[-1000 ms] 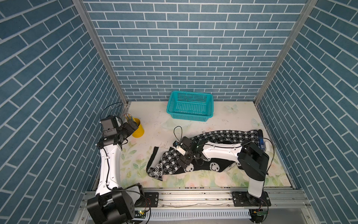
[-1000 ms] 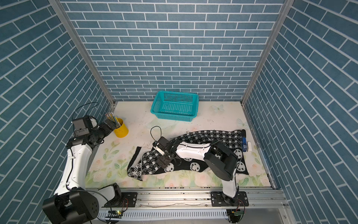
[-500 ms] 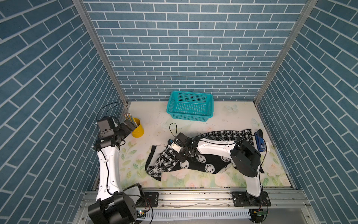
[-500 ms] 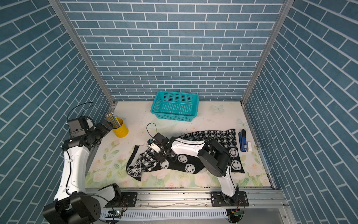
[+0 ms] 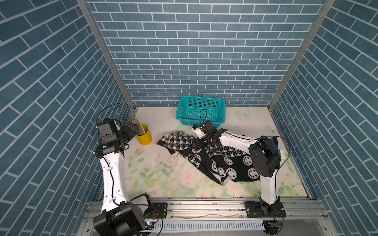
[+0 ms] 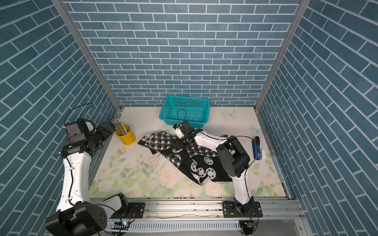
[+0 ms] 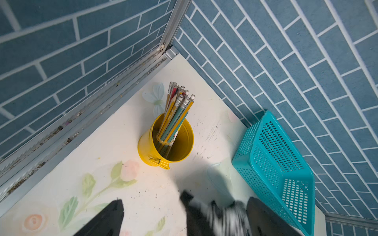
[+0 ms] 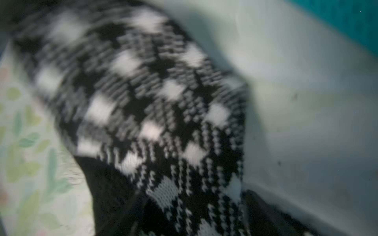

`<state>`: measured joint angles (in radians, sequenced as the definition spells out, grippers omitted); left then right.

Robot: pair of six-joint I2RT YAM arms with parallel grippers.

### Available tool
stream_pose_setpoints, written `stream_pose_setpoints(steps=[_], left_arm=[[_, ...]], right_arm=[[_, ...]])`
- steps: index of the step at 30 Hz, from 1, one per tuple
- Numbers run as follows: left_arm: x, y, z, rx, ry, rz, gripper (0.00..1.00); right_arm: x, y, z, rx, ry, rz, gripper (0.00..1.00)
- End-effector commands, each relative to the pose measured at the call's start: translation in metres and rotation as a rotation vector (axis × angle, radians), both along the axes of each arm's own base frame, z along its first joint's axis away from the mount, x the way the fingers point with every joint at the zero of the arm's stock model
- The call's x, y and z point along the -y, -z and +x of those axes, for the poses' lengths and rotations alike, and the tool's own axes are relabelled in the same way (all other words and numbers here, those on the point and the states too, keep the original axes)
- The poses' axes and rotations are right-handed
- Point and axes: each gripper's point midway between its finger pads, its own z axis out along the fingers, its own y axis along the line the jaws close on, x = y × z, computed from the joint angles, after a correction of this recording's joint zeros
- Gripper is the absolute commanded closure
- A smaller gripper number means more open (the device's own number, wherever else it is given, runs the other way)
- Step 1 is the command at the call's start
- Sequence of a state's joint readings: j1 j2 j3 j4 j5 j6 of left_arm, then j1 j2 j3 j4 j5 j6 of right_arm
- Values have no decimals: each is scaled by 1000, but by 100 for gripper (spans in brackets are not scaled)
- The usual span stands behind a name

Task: Roll up the scarf and place it into the basket
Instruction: Fold the scarf at the center of the board.

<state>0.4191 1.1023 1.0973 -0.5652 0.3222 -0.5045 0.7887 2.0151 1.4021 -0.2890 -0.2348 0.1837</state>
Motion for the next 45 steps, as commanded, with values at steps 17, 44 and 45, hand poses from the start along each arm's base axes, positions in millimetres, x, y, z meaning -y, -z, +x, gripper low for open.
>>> stream_pose_setpoints(steps=[17,44,45], left_arm=[[144,96,16,-158,349,-146,0],[215,203,29,-395,364,-177,9],[218,205,32,-402,368,-177,17]], right_arm=[[134,-62,6,163,326,-53,1],[324,0,34,109,791,-296,1],[328,2,34,104,804,-308,1]])
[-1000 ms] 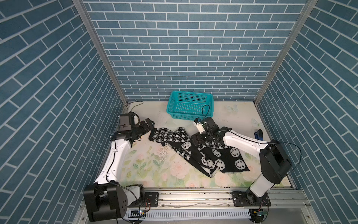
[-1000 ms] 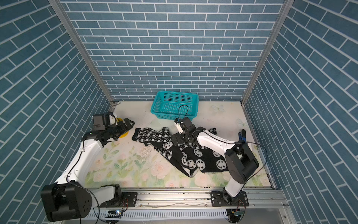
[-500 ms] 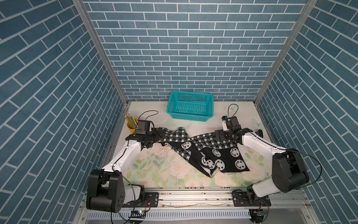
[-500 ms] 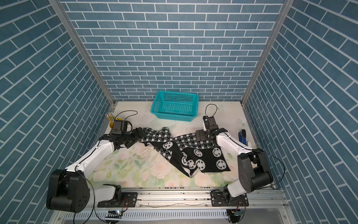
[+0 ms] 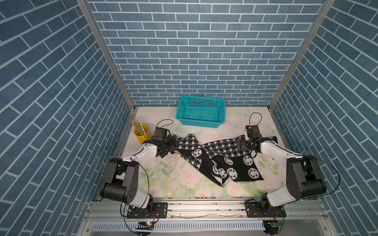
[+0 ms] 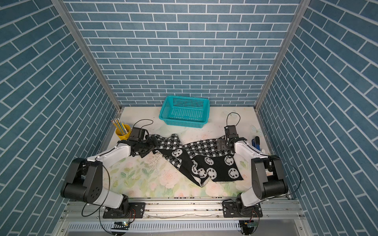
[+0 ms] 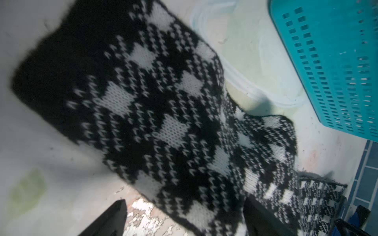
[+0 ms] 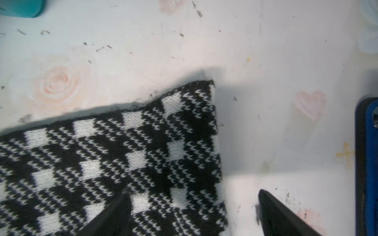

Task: Roll up the scarf and place it into the basket
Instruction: Fold the scarf at the center of the board.

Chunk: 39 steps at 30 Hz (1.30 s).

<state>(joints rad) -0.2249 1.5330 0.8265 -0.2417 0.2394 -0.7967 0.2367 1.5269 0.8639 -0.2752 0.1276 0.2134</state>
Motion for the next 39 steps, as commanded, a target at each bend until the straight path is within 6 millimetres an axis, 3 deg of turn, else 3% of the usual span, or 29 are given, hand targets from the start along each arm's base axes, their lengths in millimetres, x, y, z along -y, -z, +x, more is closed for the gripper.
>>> stream_pose_setpoints(steps=[1,2,3,4,6,9,12,15,17,22,28,31,33,34,36,37,39], left_arm=[[14,1,15,18,1,-11,30],[15,2,15,14,1,-12,46],[14,3,14,4,-6,-8,69],[10,0,13,6,-14,9,85],[0,-9,8,10,-29,61,100],[-24,-33,-1,29,-56,163,100],[-48,-53,-14,30,-70,255,100],[-72,-68,-29,20,-92,332,100],[-86,-73,-39,9,-110,364,100],[-117,-77,-57,-9,-156,415,100],[-134,-81,-65,-48,-160,472,100],[-143,-74,-75,-77,-163,510,99],[-149,-69,-78,-89,-171,521,88],[-151,-67,-77,-91,-178,513,81],[-151,-68,-71,-77,-180,502,55],[-151,-71,-67,-68,-188,498,38],[-147,-81,-56,-23,-189,476,12]], right_arm=[[14,11,-3,-22,53,-30,1],[16,13,-4,-29,57,-28,1],[17,16,-6,-38,61,-22,1],[17,19,-7,-44,60,-13,1],[16,25,-8,-60,55,1,2],[20,38,-5,-84,69,13,5],[26,53,-1,-119,91,27,28],[32,62,2,-139,112,44,68],[37,62,4,-136,129,45,100],[78,40,24,-96,248,-66,100],[97,-5,67,9,308,-163,100],[108,-9,76,-12,325,-233,100],[106,-2,80,-41,309,-231,98],[103,1,80,-45,300,-218,82],[101,6,78,-53,292,-204,49],[104,7,75,-56,299,-215,39],[110,8,66,-65,310,-213,28]])
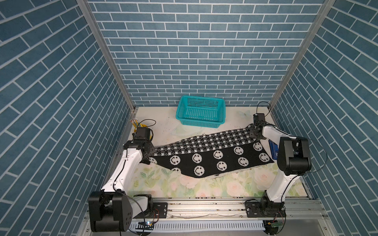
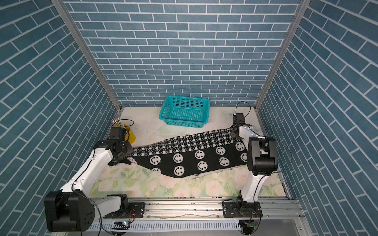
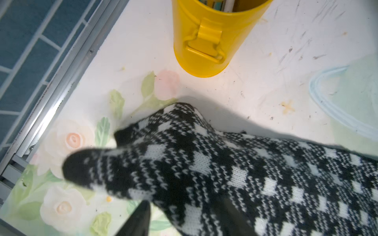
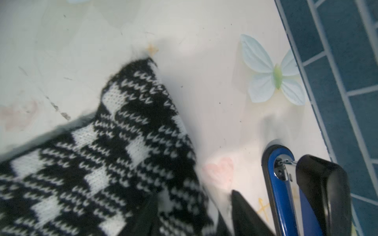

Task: Roll up the scarf and place it into the basket
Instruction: Fold the scarf at the center of the board.

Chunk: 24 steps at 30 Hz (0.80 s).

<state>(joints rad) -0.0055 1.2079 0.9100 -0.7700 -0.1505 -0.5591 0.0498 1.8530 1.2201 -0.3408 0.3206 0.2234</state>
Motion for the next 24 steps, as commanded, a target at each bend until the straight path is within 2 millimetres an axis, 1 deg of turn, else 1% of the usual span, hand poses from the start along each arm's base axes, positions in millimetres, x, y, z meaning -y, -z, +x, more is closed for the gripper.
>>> stream_pose_setpoints(steps=[1,4,7,9,11,12,15,16,18,19,20,21,22,23,24], left_arm=[[-2,-18,16,69,8,8,0],[3,-33,29,136,27,-11,0],[15,-43,41,182,72,-66,0],[22,-45,45,192,99,-101,0],[27,-45,47,200,113,-123,0],[28,-45,48,203,117,-128,0],[33,-46,49,213,134,-147,0],[37,-46,49,219,145,-158,0],[47,-45,52,223,173,-173,0],[53,-44,53,220,191,-176,0],[58,-41,56,212,208,-181,0],[62,-40,57,208,220,-183,0],[67,-37,59,200,231,-190,0],[71,-36,61,200,242,-198,0],[74,-36,63,201,250,-201,0]], right_arm=[[17,6,-23,-57,30,-24,25],[17,9,-42,-47,26,43,22],[12,22,-65,-73,22,79,22],[14,31,-77,-89,33,76,21],[15,38,-83,-108,40,92,21],[13,40,-85,-114,38,105,21],[-2,46,-93,-122,10,187,21],[-6,49,-98,-129,4,206,22],[-8,57,-110,-151,4,217,25],[-9,60,-113,-156,3,223,33],[-10,61,-115,-156,6,229,45],[-10,59,-115,-148,13,230,60],[-6,55,-113,-133,29,217,77],[-1,48,-110,-116,43,199,91],[3,40,-106,-97,54,187,100]])
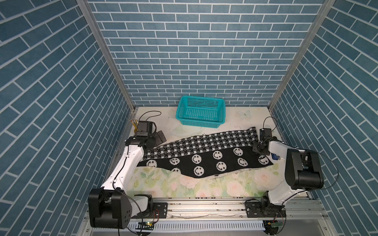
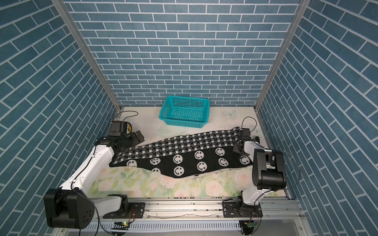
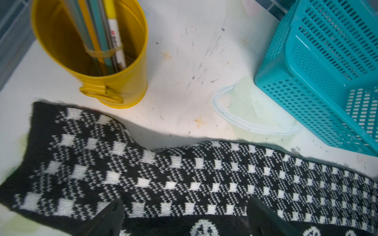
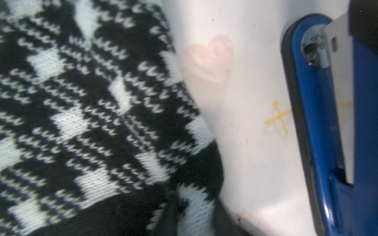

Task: Roll up the scarf and place it into the basket
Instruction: Fold the scarf at the center of the board.

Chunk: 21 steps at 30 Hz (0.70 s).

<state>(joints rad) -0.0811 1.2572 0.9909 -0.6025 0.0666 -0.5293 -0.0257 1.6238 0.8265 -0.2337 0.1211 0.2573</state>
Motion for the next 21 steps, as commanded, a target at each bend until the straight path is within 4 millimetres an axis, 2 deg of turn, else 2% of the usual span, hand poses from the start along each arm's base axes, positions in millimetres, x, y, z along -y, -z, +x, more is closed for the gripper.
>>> stream_pose_setpoints(steps=[1,4,8,11,13,15,17,19,21], left_arm=[[13,-3,9,15,46,-18,0],[16,-7,11,26,56,-20,0],[19,-8,11,28,73,-26,0],[21,-11,11,35,80,-32,0],[22,-12,11,36,83,-33,0],[22,-15,12,42,84,-30,0],[21,-19,13,46,84,-27,0],[23,-25,15,59,92,-32,0],[20,-34,18,73,82,-23,0]], right_arm=[[11,-11,-11,-25,52,-20,100],[34,-53,-1,49,114,-98,100],[80,-108,2,106,228,-237,100],[113,-136,2,129,306,-308,100],[118,-152,6,147,303,-330,100],[109,-163,11,165,268,-316,100],[82,-173,18,195,180,-277,100],[32,-185,24,245,40,-218,100],[-32,-198,25,296,-127,-121,100]])
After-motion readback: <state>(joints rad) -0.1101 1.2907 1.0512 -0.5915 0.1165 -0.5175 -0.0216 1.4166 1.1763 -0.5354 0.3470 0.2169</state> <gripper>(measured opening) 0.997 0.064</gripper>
